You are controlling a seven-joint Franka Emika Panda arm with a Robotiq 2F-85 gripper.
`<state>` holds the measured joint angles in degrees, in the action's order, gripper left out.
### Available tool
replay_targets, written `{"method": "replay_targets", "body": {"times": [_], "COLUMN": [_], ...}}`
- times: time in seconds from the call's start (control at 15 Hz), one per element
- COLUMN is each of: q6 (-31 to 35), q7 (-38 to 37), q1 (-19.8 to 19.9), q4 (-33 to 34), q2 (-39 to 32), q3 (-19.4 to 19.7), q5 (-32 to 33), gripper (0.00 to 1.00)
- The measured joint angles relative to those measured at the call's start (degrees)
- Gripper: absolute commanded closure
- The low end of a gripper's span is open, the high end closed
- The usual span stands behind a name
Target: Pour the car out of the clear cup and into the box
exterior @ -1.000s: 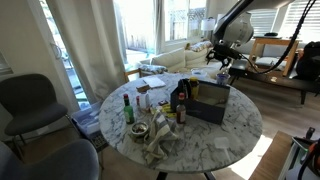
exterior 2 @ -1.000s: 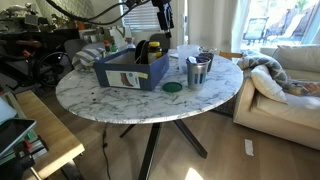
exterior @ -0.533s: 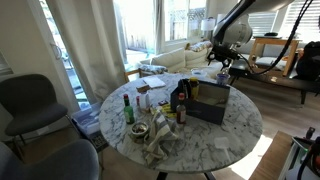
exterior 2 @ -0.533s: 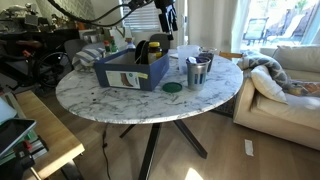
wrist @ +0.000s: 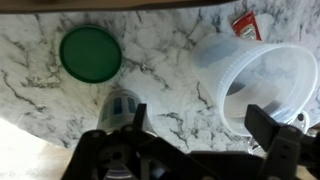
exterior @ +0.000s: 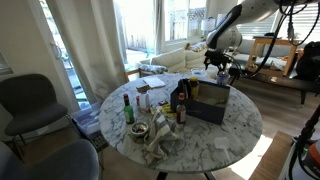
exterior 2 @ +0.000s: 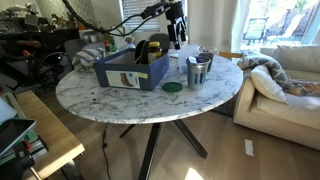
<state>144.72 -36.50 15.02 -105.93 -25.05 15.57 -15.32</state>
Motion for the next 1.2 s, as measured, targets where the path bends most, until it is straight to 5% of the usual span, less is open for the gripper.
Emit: {"method": "replay_targets", "body": {"times": [0.33,0.47,0.53,0.67,1.2], "q6": [-0.3,-0.3,-0.3,-0.2,-0.1], "q7": [-0.8,-0.7,-0.5,-0.4,-0.4], "q1": [0.3,0.8,1.1,1.5,2.9], "q4": [4.2,5.3,5.8,6.7,8.7], "q2": [-4.5,-6.0,-6.6,-7.6,-8.6], "q3": [-0.9,-1.6,-2.1,-2.6,-3.4], "q5": [-3.1,-5.1,-6.2,-7.7,-10.4], "gripper": [0.00,0.13,0.31,0.38,0.99]}}
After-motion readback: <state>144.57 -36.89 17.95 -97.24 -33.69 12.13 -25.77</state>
